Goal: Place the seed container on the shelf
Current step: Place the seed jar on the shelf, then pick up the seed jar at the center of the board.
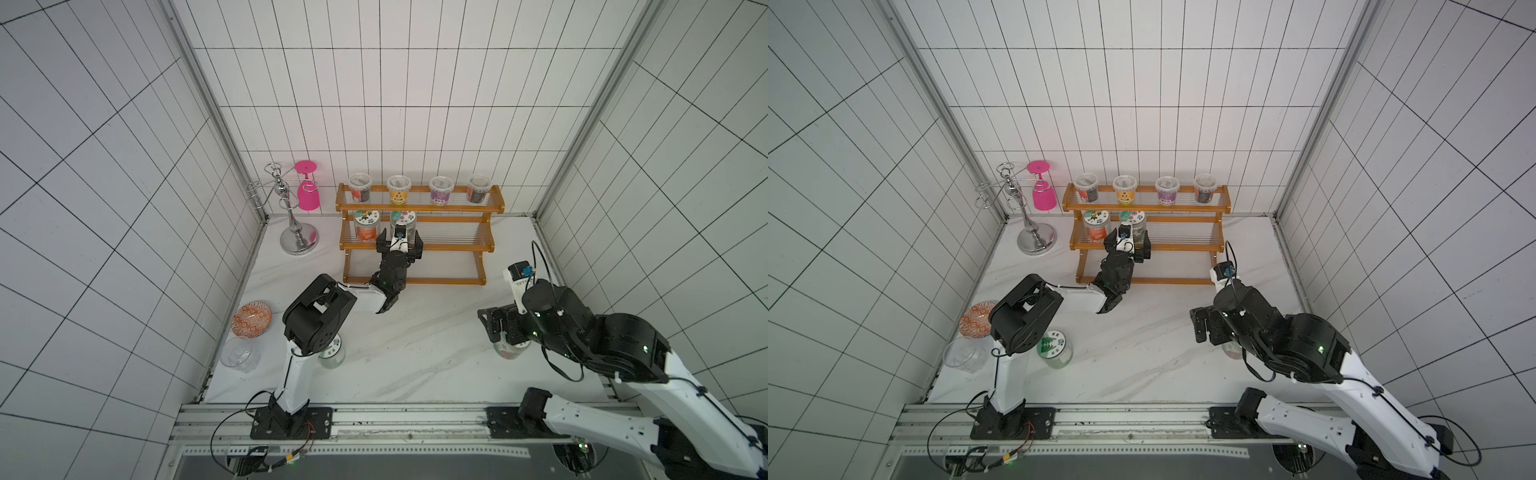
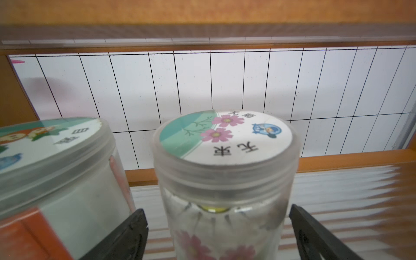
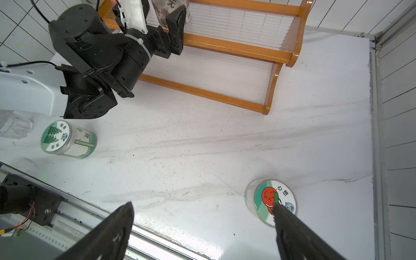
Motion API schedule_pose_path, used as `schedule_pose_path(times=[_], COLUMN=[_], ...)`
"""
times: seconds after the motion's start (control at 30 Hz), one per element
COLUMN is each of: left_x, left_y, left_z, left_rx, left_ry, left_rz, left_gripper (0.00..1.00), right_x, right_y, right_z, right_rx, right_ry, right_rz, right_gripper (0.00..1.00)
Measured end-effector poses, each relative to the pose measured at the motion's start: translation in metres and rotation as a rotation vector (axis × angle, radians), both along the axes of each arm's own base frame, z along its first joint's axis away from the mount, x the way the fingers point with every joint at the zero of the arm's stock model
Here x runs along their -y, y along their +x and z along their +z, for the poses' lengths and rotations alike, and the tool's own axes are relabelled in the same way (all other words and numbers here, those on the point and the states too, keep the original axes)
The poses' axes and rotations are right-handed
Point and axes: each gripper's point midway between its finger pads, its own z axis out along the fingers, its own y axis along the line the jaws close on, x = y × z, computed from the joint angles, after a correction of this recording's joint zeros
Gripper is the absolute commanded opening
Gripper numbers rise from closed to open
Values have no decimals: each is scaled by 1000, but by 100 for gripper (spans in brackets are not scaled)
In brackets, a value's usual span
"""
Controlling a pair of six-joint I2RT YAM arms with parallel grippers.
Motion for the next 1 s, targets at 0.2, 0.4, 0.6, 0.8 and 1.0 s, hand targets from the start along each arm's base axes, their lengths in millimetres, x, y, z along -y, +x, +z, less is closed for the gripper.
schedule_pose_path(times=[0.2, 0.4, 0.6, 0.8, 1.0], left_x=[-1, -2, -26, -73, -124], left_y=[-37, -91, -134, -172, -208], left_z=[15, 37, 61, 65, 34], left_rx=[1, -33, -164, -351, -587], left_ry=[1, -18, -74, -114, -122], left_rz=[-42, -98, -117, -78, -4], left_gripper=[99, 99, 99, 99, 99], right_x=[-1, -6, -19, -36, -63], right_y=[0, -2, -3, -1, 2], right_z=[-1, -9, -15, -24, -39], right_rx=[-1, -9, -7, -13, -42], right_ry=[3, 12, 45, 77, 92], right_rz=[4, 27, 75, 124, 187], right_gripper=[99, 99, 99, 99, 99])
